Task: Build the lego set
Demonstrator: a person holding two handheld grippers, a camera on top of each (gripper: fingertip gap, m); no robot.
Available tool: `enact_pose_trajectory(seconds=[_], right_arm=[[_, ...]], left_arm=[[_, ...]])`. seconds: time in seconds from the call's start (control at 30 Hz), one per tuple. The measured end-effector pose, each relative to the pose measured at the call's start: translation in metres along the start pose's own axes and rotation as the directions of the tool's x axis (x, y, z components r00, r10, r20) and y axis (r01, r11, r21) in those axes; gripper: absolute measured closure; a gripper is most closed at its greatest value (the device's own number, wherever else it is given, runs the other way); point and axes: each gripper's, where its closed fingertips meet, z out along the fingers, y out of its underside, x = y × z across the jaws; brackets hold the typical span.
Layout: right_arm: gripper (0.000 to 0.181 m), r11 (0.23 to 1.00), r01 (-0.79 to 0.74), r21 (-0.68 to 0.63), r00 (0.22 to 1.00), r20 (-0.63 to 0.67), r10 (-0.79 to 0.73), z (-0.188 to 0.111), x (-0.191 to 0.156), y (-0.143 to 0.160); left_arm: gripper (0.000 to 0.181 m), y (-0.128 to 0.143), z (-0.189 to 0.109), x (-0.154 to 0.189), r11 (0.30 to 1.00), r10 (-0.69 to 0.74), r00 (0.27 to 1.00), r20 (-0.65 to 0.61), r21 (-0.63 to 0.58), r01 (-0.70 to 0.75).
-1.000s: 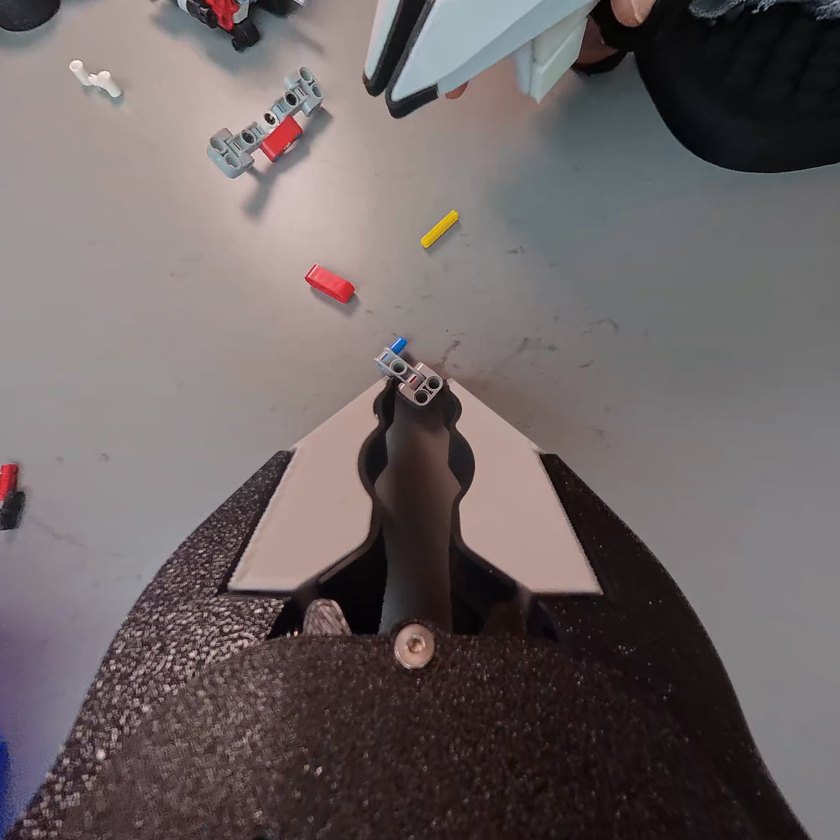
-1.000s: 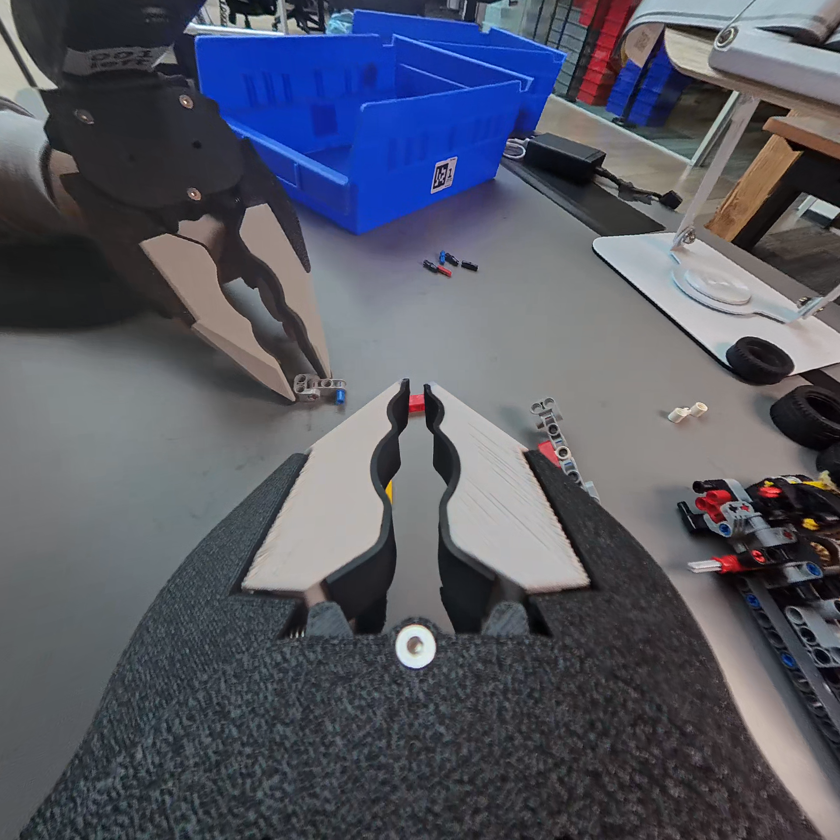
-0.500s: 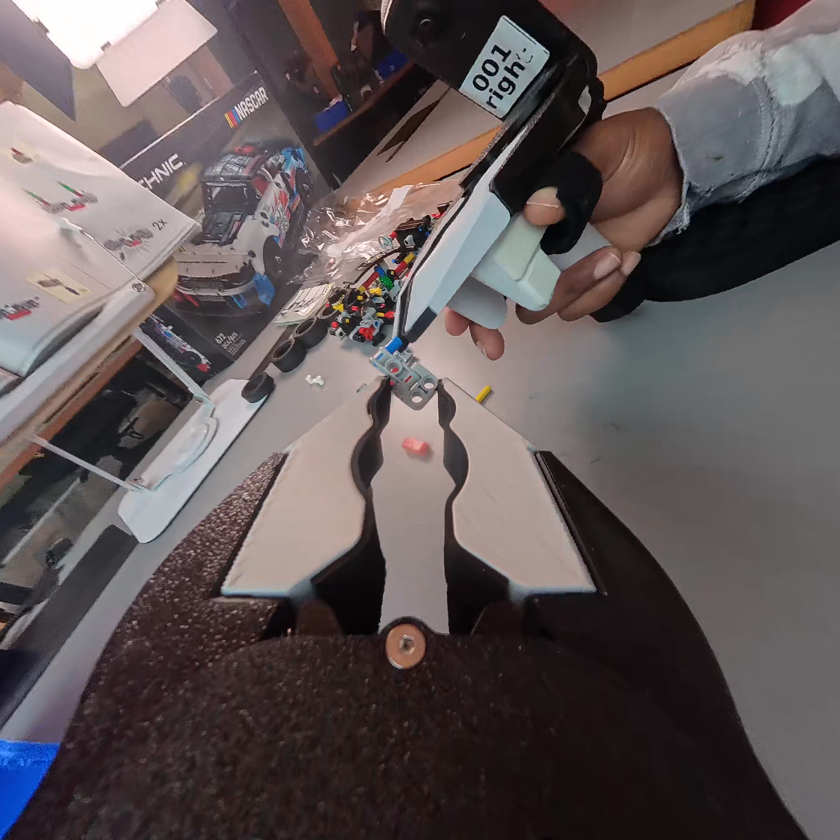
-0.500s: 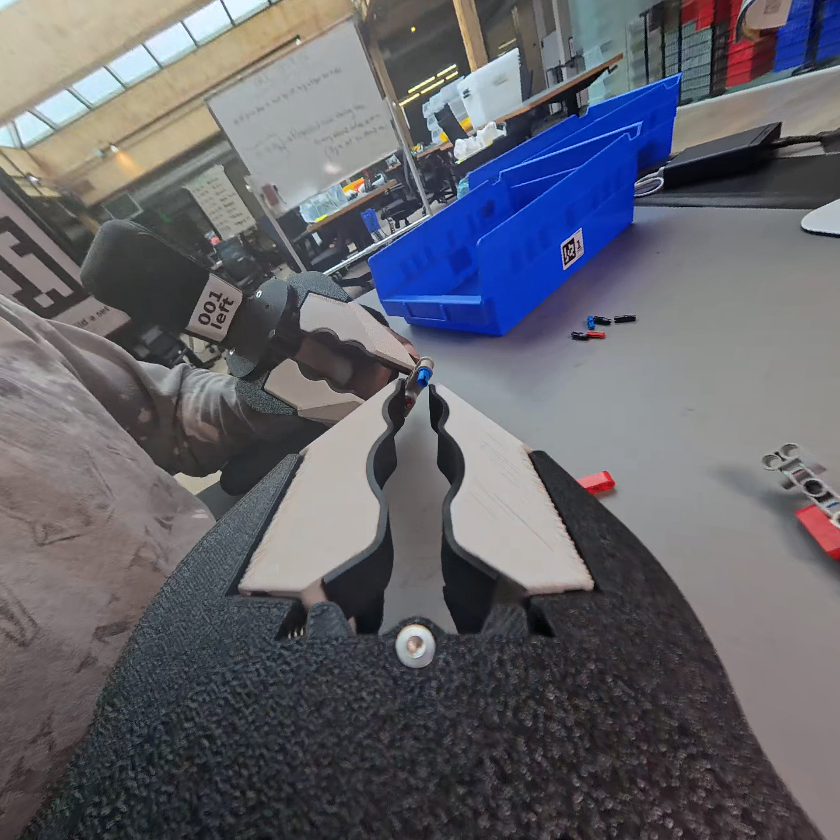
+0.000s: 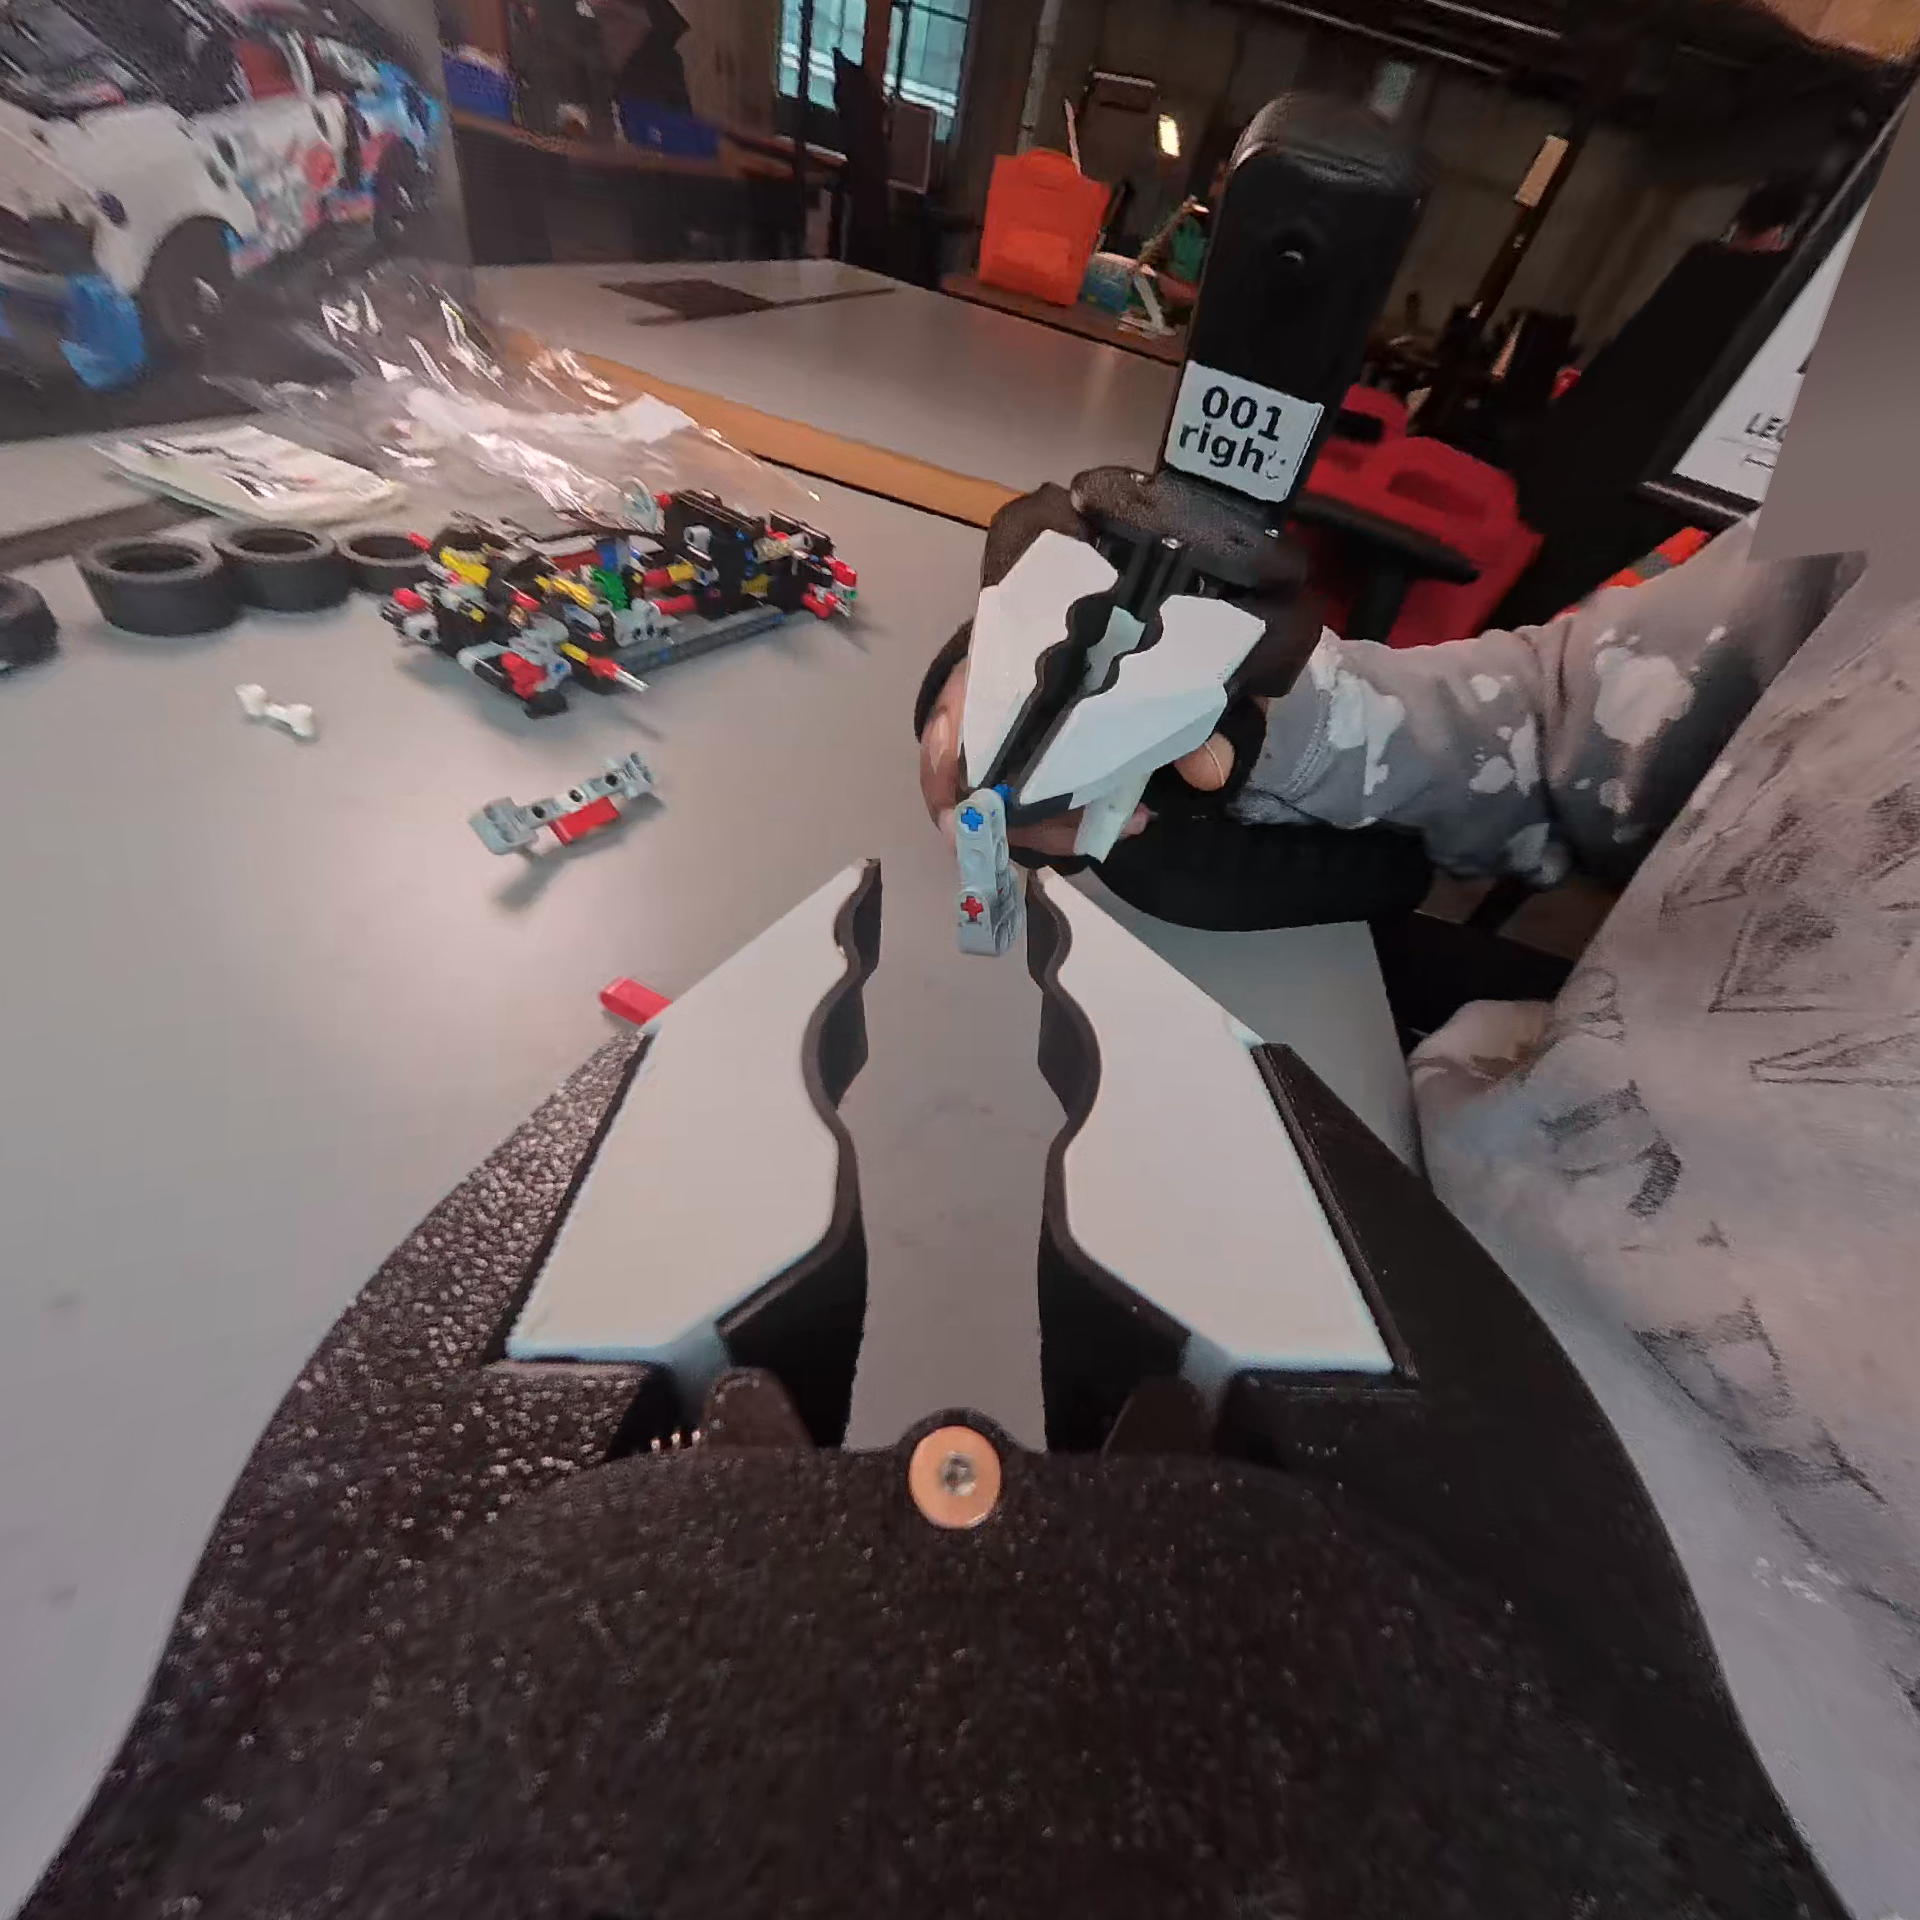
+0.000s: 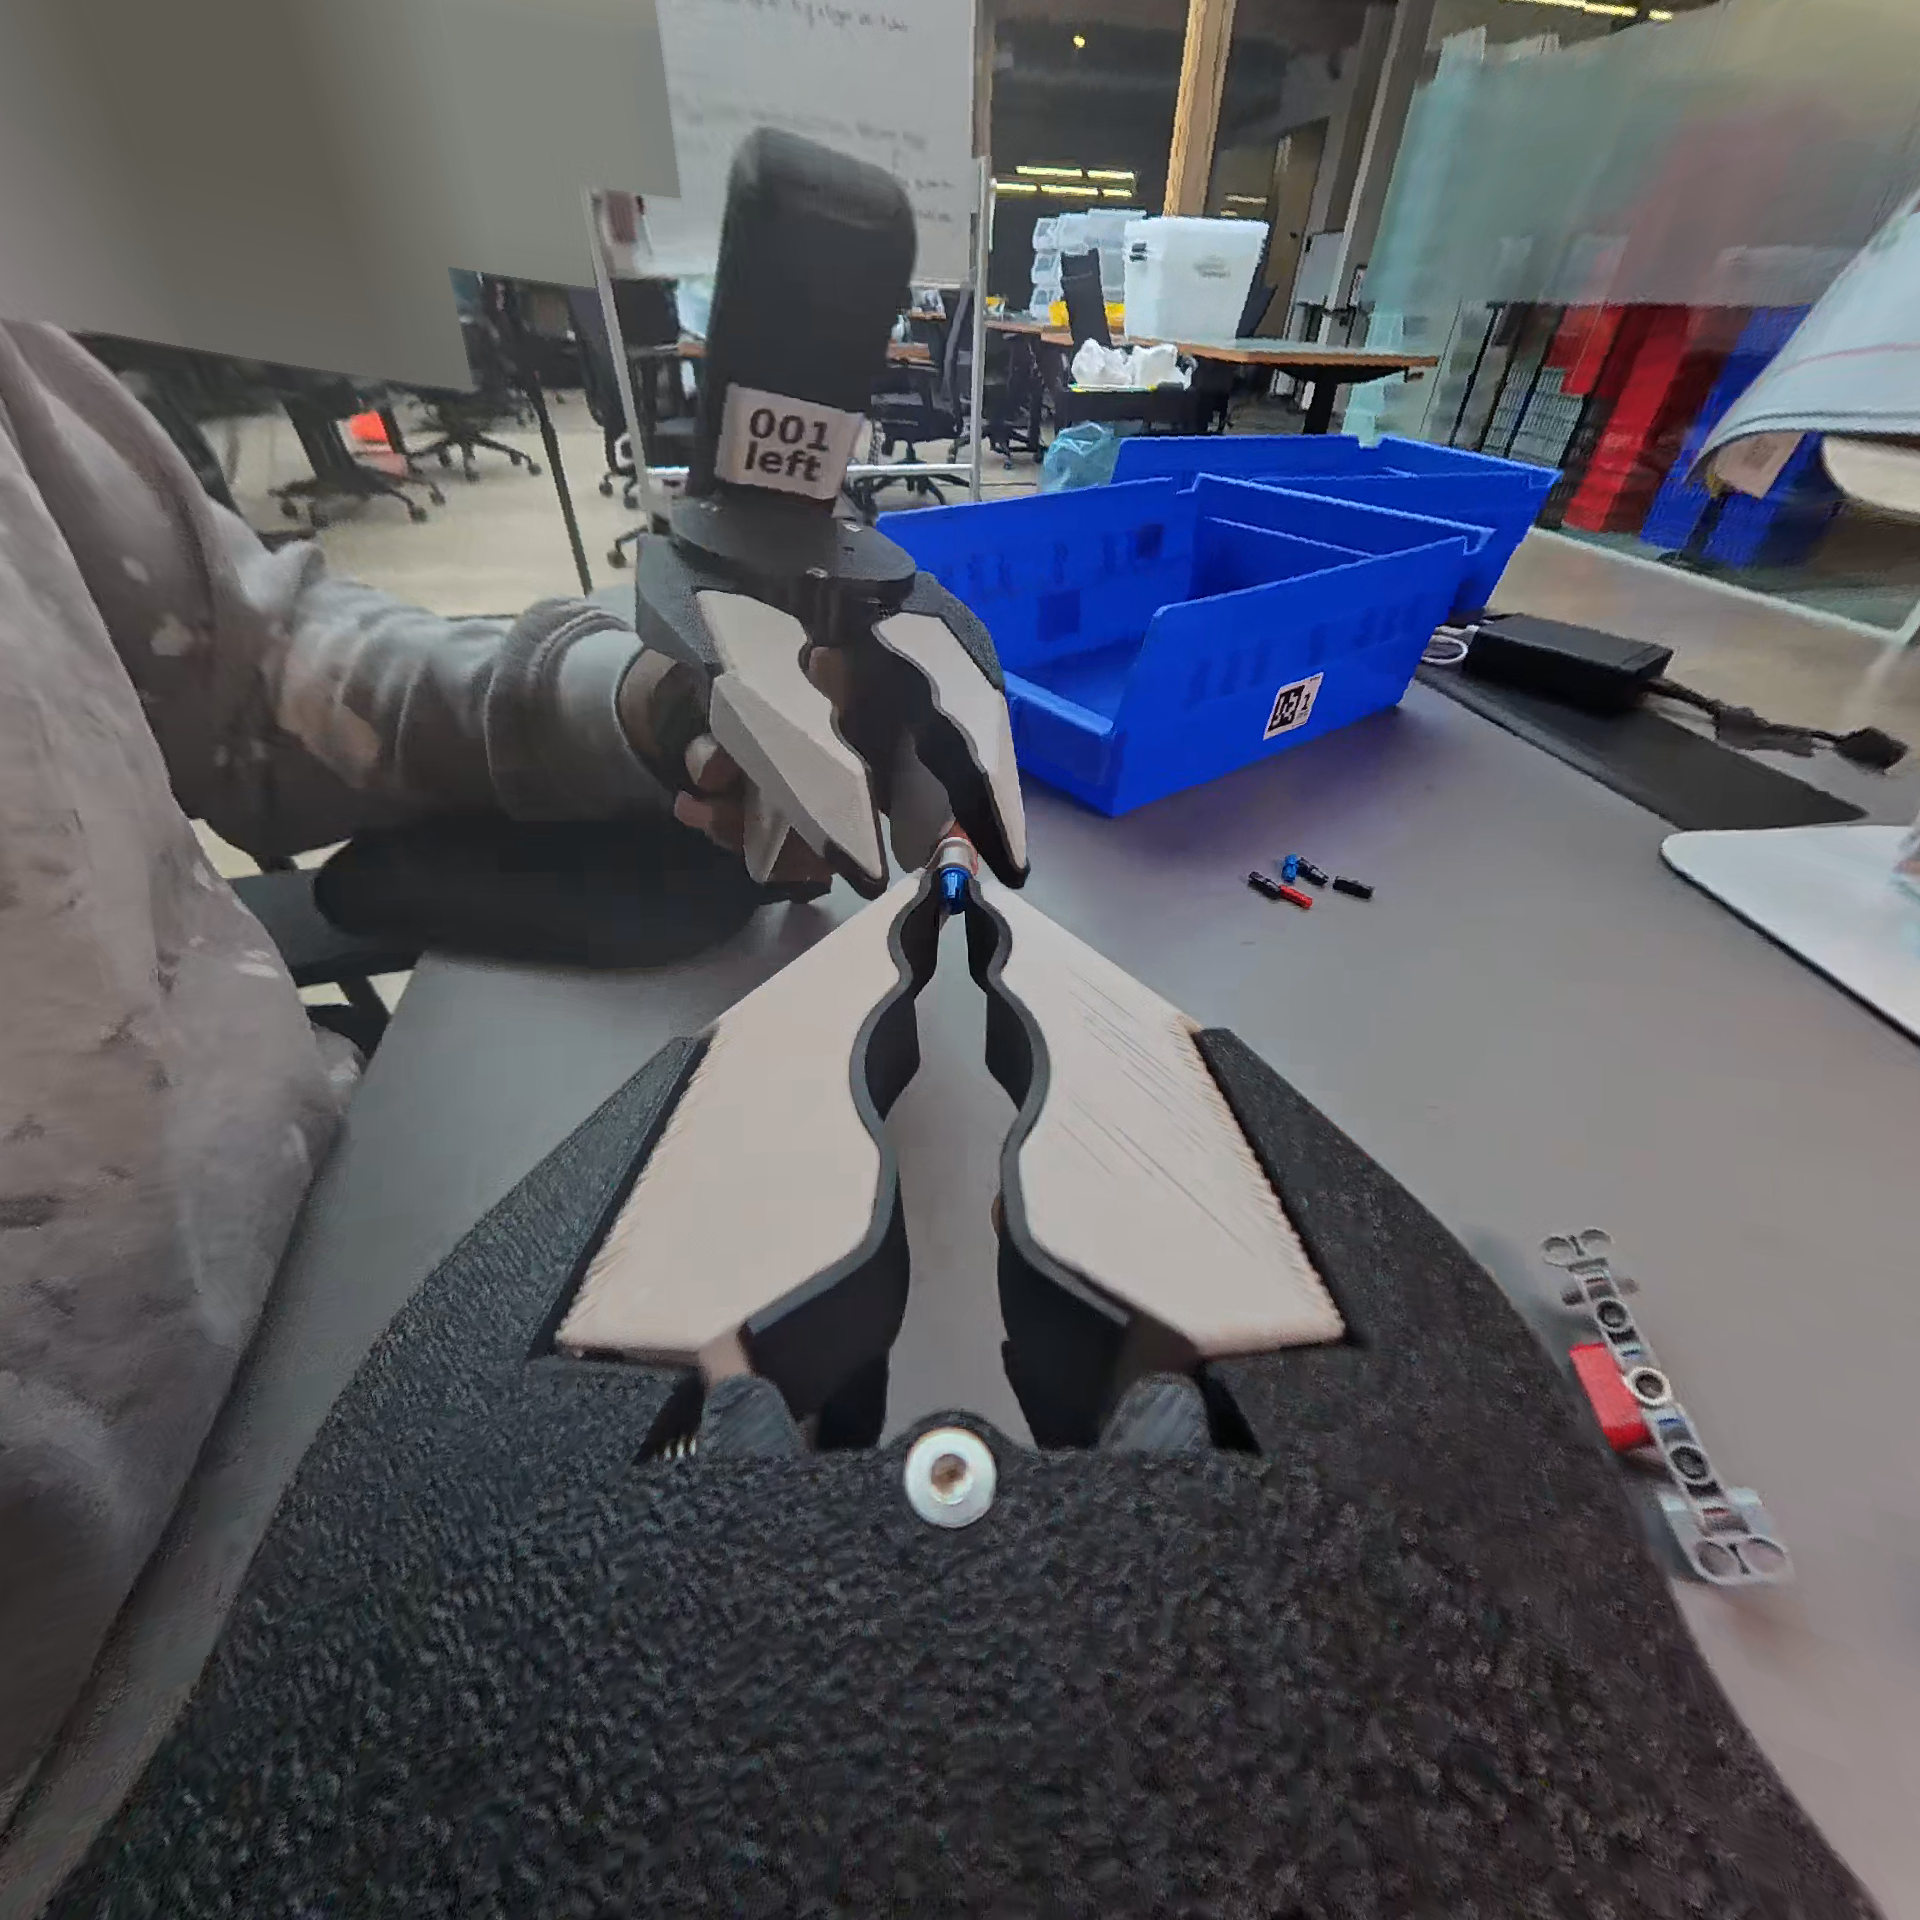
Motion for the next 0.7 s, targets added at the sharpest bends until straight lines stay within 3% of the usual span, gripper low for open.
enact_pose_trajectory(seconds=[0.13, 0.23, 0.3, 0.5, 0.6, 0.7], right_arm=[[0.179, 0.999, 0.045, 0.026, 0.999, 0.014, -0.045, 0.003, -0.011, -0.006], [0.162, 0.981, -0.105, 0.163, 0.995, 0.017, 0.103, -0.004, -0.001, -0.027], [0.155, 0.966, -0.193, 0.169, 0.981, 0.057, 0.186, -0.004, 0.001, -0.028], [0.175, 0.955, -0.237, 0.180, 0.969, 0.109, 0.220, 0.001, -0.007, -0.030], [0.177, 0.972, -0.198, 0.128, 0.977, 0.105, 0.186, -0.002, -0.005, -0.024], [0.177, 0.994, -0.069, -0.082, 0.995, 0.070, 0.075, -0.005, -0.002, 0.004]], left_arm=[[0.173, 0.005, 0.005, 0.010, 0.997, 0.062, 0.998, -0.011, -0.036, -0.063], [0.175, -0.018, 0.001, 0.010, 0.993, -0.035, 0.999, -0.022, 0.109, 0.037], [0.176, -0.035, -0.004, 0.004, 0.968, -0.119, 0.992, -0.041, 0.219, 0.125], [0.176, -0.049, -0.004, 0.016, 0.936, -0.148, 0.979, -0.143, 0.300, 0.185], [0.174, -0.045, -0.005, 0.014, 0.947, -0.144, 0.980, -0.141, 0.269, 0.178], [0.160, -0.030, -0.005, 0.011, 0.982, -0.085, 0.991, -0.106, 0.161, 0.101]])
